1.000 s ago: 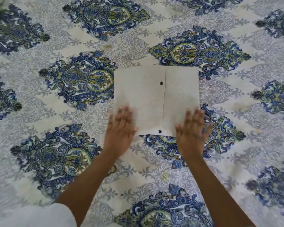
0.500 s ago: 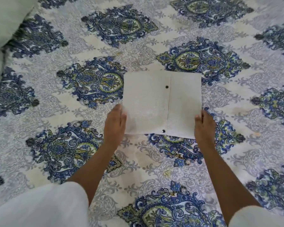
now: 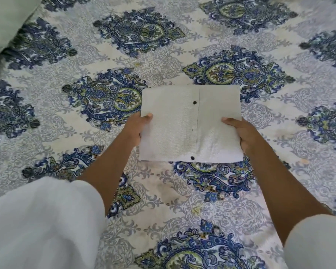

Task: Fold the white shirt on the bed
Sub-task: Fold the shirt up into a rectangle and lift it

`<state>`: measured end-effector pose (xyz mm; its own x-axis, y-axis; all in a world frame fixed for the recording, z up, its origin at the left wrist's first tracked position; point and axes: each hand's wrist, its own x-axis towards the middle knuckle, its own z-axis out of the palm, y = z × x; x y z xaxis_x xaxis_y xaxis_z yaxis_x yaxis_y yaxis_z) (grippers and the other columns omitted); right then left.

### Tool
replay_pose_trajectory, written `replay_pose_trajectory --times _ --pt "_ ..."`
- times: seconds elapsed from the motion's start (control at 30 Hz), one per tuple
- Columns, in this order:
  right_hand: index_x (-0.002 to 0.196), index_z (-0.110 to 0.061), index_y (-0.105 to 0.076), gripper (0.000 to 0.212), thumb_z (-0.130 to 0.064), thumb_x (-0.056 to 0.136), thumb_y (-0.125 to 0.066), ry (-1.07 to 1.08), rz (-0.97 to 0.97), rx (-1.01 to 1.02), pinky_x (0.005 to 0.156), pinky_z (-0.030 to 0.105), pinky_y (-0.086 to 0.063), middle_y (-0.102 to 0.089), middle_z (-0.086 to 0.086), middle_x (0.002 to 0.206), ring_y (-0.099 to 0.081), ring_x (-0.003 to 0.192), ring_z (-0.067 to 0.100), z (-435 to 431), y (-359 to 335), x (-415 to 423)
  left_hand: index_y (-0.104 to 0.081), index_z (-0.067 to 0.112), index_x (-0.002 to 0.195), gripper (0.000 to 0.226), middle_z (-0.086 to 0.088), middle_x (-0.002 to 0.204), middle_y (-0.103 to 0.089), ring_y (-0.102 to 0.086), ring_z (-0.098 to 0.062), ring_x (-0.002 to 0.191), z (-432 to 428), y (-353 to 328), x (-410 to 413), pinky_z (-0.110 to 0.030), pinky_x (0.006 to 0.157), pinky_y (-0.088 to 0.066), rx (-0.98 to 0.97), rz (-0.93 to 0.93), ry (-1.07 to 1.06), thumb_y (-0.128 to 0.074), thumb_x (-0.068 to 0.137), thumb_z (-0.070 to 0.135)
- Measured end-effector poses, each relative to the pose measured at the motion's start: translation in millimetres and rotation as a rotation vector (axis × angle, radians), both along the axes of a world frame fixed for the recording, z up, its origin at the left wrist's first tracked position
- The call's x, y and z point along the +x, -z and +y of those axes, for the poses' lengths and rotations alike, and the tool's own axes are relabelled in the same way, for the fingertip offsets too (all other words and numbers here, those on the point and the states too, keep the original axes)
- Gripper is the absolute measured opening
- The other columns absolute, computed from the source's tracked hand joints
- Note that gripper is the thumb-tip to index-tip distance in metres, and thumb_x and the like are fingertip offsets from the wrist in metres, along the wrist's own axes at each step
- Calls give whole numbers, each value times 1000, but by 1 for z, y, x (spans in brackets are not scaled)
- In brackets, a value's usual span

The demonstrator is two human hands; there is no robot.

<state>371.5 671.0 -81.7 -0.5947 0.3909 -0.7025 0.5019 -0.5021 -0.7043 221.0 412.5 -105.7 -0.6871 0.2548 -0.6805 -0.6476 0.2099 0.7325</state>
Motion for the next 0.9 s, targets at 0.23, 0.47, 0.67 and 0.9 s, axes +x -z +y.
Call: replay_pose_trajectory --times 0.23,0.47,0.67,0.9 --pt "90 -19 -65 19 -4 80 -65 -56 101 179 56 24 -54 -73 -6 69 -70 62 11 18 -99 26 -52 9 123 29 -9 107 -66 -64 -25 94 16 -34 65 -42 75 -54 243 -155 -101 -50 94 11" --pt "87 -21 -69 22 -1 80 -65 -341 240 679 57 20 -50 -70 -8 67 -63 58 9 1 -243 35 -27 19 144 66 -2 153 -24 -18 -23 142 97 -90 110 -45 112 -18 329 -291 3 -51 90 48" --pt "120 -26 -56 32 -21 89 -50 -990 8 1518 67 29 -44 -69 5 96 -65 89 26 -95 -215 44 -70 12 91 32 -12 87 -70 -64 -21 87 68 -106 125 -27 84 -50 907 -374 -104 -52 82 37" --pt "73 -19 -74 23 -23 52 -64 -1279 -168 1453 43 17 -37 -55 -2 44 -53 39 12 -215 -48 80 -16 -3 145 65 -18 153 -18 -14 -27 144 -68 -10 156 -38 116 -4 1006 -315 -79 -14 94 36"
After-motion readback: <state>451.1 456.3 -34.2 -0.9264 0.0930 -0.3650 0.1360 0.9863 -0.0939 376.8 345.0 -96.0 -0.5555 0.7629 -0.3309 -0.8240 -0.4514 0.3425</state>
